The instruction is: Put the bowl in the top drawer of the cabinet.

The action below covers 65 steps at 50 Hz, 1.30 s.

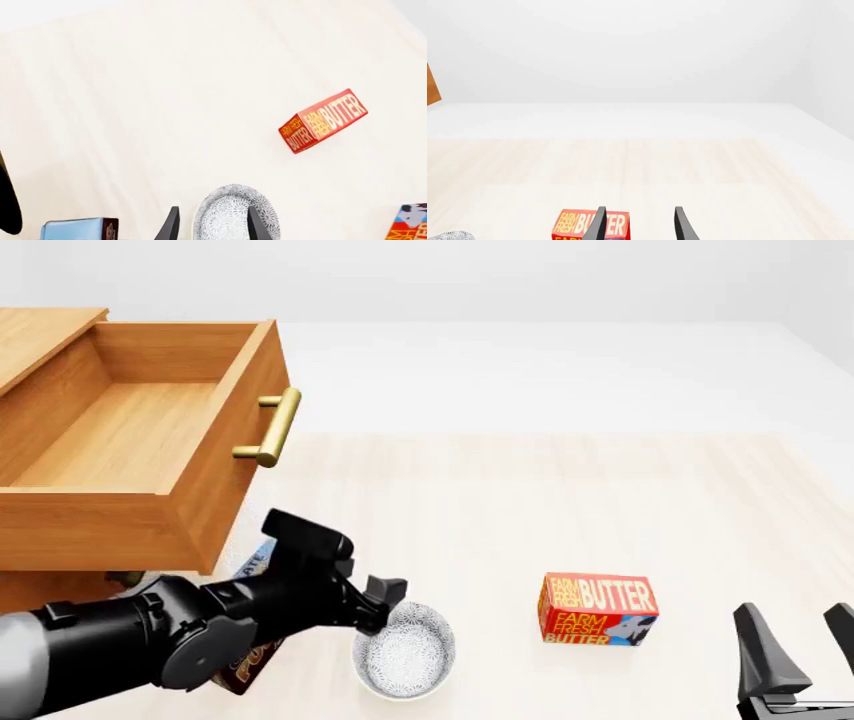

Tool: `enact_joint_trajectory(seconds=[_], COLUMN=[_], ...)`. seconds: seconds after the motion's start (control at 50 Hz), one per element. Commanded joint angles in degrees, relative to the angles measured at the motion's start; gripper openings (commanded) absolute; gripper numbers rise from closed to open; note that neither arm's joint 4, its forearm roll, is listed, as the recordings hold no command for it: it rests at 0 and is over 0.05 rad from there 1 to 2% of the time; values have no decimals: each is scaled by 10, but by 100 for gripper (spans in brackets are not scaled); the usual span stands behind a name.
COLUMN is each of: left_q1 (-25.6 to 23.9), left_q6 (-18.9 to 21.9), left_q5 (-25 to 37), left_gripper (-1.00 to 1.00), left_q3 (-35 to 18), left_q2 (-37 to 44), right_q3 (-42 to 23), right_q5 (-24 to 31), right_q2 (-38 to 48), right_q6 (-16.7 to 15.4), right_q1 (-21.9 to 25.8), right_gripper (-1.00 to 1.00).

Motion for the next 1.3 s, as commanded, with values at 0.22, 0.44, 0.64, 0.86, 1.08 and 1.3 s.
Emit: enact_joint_trajectory(seconds=[0.22,0.44,0.64,0.86,1.08,1.3], left_q1=[-5,-7,-1,0,-4,-3], left_q6=[-30,-45,-47,-50,-61,-65], left_q5=[-44,-61,-72,-85,-100,-113], left_gripper=[100,100,100,100,100,100], left_q3=[22,23,23,25,30,30], left_q2=[44,67,82,99,116,136], right_q3=[1,1,1,1,1,1], right_q5=[-1,-1,-1,-1,-1,-1], right_q2=[0,0,0,0,0,0], right_q6=[0,0,0,0,0,0], right_q1=[0,0,0,0,0,0], right_gripper=[100,100,100,100,100,100])
